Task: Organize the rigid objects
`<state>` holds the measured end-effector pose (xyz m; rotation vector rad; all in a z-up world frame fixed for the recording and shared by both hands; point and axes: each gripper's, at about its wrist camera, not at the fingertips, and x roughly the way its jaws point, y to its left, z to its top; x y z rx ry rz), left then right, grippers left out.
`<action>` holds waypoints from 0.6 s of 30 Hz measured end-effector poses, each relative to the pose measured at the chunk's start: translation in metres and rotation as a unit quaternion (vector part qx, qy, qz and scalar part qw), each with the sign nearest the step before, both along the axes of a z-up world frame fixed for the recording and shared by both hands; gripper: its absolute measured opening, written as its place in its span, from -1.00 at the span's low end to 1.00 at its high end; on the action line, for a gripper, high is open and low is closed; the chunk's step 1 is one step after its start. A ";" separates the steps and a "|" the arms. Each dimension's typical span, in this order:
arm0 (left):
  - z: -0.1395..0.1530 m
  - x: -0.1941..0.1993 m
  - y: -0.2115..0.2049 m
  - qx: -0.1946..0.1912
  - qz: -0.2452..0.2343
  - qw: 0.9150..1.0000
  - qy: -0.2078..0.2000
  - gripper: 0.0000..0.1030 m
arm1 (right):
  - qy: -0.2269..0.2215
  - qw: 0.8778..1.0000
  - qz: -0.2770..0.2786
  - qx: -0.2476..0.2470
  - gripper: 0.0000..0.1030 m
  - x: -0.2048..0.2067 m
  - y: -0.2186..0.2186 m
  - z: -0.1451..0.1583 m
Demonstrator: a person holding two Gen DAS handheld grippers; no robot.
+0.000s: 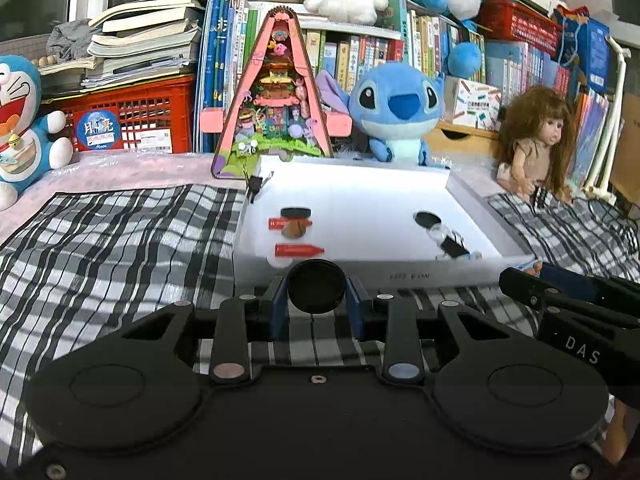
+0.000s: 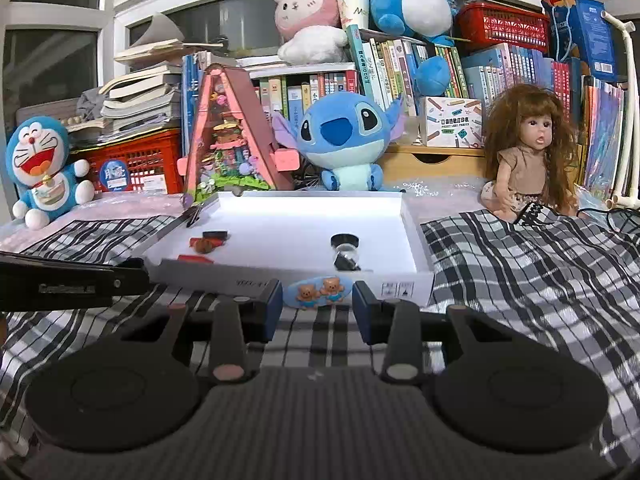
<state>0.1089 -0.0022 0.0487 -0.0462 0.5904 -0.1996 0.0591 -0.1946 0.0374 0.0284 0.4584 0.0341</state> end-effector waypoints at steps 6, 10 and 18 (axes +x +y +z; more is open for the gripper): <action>0.001 0.019 0.000 -0.010 0.001 1.000 0.002 -0.42 | -0.003 1.000 -0.002 -0.003 -0.16 0.018 -0.006 0.006; 0.002 0.037 0.000 -0.022 -0.001 1.000 0.012 -0.42 | 0.001 1.000 0.000 -0.001 -0.16 0.029 -0.010 0.008; 0.009 0.085 -0.004 -0.030 0.001 0.999 0.033 -0.42 | 0.016 1.000 -0.002 0.021 -0.16 0.063 -0.023 0.018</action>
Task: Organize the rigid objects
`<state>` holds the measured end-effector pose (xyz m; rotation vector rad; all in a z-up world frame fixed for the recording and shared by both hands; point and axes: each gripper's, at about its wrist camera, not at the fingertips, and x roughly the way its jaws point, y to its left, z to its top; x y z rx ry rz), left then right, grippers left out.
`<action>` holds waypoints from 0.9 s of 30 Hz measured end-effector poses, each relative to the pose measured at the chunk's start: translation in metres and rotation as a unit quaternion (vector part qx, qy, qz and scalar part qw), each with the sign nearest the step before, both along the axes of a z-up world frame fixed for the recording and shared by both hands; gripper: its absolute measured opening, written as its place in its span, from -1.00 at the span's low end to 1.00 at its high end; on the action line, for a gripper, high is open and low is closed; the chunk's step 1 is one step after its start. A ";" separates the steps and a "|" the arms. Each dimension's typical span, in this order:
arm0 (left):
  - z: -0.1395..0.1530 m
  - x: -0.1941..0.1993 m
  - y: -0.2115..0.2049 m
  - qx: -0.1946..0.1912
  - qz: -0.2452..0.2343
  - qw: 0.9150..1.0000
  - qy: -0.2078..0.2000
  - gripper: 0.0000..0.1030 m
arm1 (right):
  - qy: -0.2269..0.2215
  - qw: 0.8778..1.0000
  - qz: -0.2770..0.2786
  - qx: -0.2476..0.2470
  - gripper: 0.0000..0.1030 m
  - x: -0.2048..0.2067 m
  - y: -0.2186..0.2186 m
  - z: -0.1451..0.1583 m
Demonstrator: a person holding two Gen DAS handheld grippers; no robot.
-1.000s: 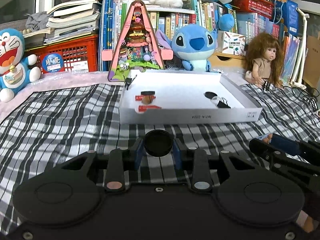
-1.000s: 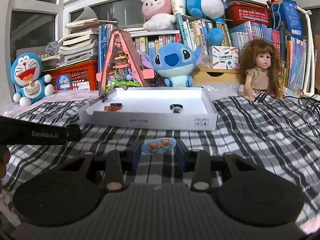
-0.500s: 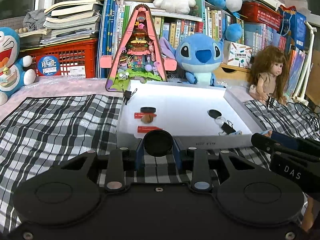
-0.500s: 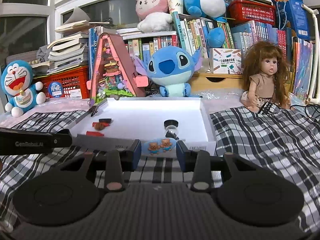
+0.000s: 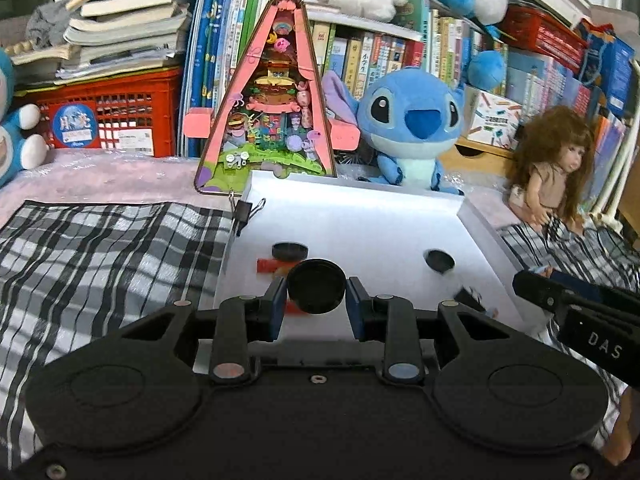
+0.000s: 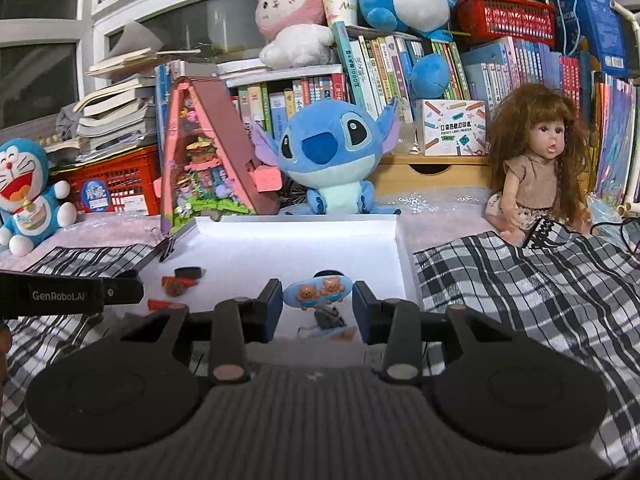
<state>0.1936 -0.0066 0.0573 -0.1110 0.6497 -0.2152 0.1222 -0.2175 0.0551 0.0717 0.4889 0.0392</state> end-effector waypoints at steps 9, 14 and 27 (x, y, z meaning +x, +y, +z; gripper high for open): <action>-0.001 0.073 -0.012 0.012 0.010 0.999 0.036 -0.42 | 0.058 0.998 0.012 0.028 -0.16 0.068 -0.012 0.009; -0.012 0.103 -0.015 0.020 0.034 0.998 0.047 -0.42 | 0.096 0.994 0.004 0.043 -0.16 0.103 -0.016 0.004; -0.030 0.130 -0.022 0.045 0.040 0.996 0.063 -0.42 | 0.163 0.986 -0.001 0.038 -0.16 0.155 -0.007 -0.022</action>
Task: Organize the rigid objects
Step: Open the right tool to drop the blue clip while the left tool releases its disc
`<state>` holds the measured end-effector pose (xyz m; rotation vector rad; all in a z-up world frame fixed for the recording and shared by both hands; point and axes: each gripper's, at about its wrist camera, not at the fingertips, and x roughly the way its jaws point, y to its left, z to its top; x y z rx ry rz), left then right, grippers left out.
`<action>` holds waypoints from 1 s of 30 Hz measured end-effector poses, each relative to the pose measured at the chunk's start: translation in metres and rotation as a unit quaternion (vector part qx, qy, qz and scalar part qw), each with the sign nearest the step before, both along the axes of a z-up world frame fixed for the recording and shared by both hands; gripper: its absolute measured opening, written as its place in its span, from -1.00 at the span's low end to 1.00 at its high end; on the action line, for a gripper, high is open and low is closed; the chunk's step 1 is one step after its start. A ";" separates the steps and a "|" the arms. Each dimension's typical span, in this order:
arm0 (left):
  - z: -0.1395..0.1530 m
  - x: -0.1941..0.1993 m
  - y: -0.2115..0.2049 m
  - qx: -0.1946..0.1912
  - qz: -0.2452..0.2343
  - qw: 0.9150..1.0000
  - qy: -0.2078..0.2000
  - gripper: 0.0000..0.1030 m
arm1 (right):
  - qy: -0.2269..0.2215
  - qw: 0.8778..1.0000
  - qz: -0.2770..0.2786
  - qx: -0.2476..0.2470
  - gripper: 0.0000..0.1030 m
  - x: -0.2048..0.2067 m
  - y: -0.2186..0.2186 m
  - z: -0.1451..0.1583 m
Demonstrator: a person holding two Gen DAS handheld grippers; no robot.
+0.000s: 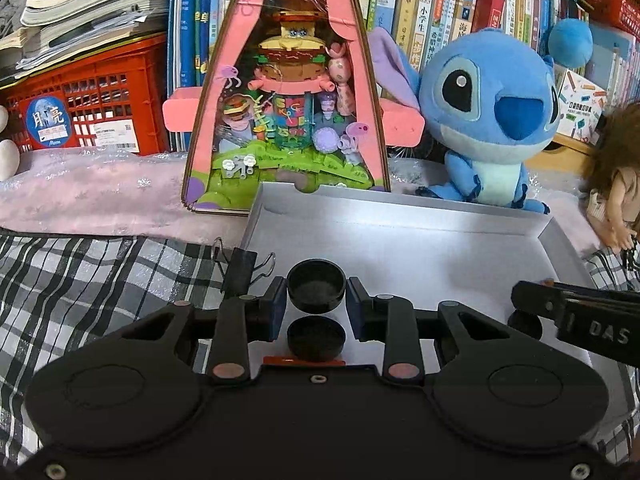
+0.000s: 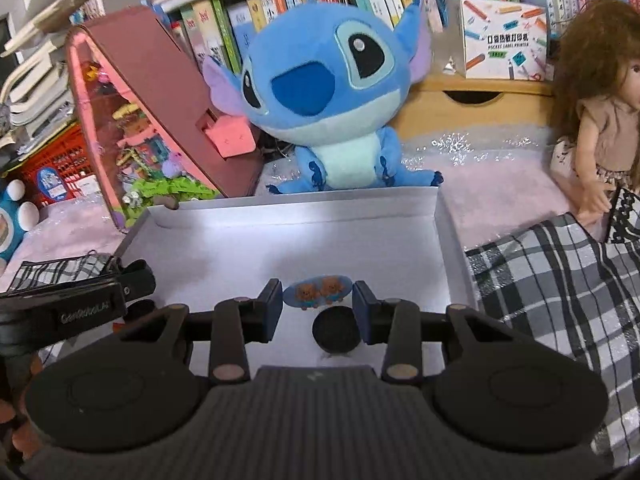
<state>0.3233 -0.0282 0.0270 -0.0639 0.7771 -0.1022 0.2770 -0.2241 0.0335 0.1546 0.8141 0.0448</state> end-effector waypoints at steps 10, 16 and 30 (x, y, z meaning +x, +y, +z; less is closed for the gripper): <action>-0.009 0.003 -0.003 0.006 -0.004 1.000 0.010 -0.42 | 0.020 1.000 -0.017 0.005 -0.15 0.012 -0.001 -0.014; -0.014 0.004 -0.004 0.009 -0.005 1.000 0.012 -0.41 | 0.027 0.999 -0.028 0.009 -0.14 0.018 -0.001 -0.018; -0.014 -0.001 -0.004 0.023 0.001 1.000 0.008 -0.18 | 0.019 0.999 -0.028 0.006 0.18 0.016 0.001 -0.018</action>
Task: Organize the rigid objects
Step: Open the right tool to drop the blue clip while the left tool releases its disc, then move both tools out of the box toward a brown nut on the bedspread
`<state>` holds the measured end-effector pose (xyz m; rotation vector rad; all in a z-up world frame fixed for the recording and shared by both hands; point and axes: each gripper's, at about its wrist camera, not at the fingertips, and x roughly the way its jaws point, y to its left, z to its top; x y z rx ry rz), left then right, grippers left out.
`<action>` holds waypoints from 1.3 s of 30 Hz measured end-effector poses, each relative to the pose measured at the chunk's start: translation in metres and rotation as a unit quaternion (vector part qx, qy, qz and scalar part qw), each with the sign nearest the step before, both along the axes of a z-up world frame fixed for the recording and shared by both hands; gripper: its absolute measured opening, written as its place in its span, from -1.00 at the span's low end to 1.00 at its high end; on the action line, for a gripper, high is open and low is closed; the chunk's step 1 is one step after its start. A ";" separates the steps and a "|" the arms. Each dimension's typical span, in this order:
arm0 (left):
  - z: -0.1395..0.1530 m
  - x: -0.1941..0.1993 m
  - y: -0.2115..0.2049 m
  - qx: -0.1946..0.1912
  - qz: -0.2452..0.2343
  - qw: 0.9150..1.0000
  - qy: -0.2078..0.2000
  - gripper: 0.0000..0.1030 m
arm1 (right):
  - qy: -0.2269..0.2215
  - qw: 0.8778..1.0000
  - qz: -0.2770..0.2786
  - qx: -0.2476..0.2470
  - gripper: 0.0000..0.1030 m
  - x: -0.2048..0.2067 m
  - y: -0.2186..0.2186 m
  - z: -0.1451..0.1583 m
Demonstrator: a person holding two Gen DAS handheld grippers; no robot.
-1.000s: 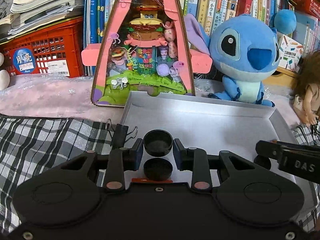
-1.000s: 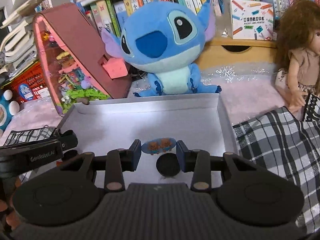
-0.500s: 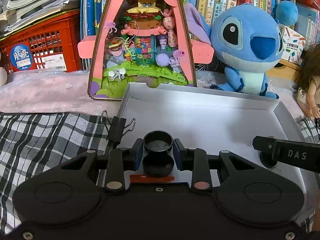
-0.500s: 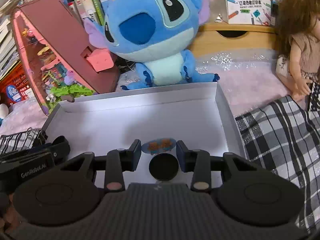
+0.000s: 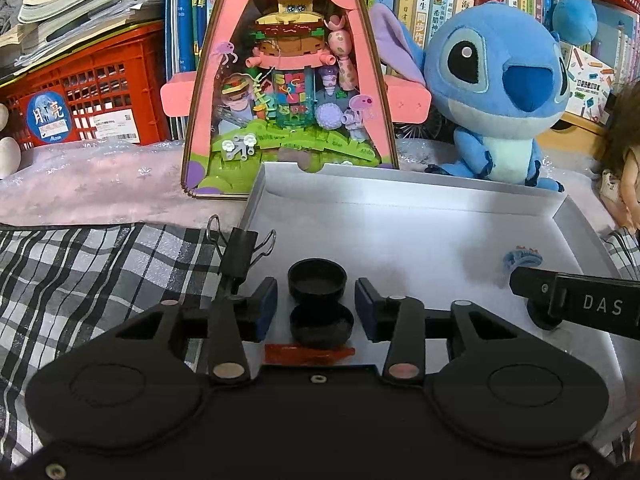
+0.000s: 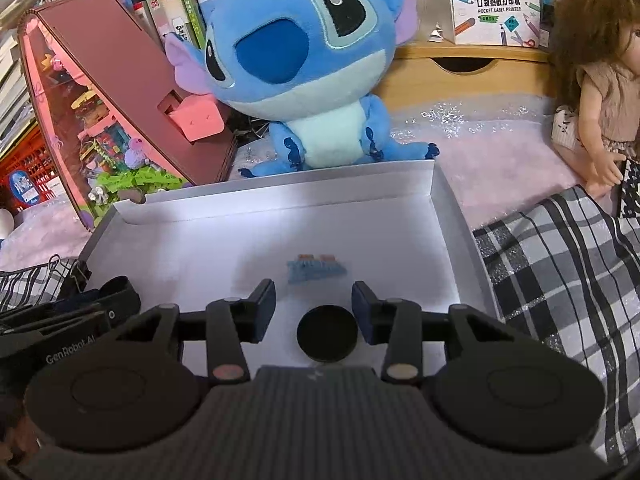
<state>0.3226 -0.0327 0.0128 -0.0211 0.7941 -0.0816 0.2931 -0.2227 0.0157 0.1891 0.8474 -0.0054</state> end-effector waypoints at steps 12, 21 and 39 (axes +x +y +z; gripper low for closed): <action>0.023 -0.047 0.006 0.011 -0.018 0.999 -0.043 0.57 | -0.061 0.998 0.032 -0.013 0.62 -0.047 -0.005 0.022; 0.041 -0.096 0.011 -0.008 -0.053 0.997 -0.061 0.63 | -0.104 0.993 0.061 -0.004 0.75 -0.097 -0.006 0.036; 0.017 -0.206 0.032 -0.030 -0.104 0.992 -0.065 0.66 | -0.151 0.980 0.129 -0.030 0.87 -0.200 0.008 0.032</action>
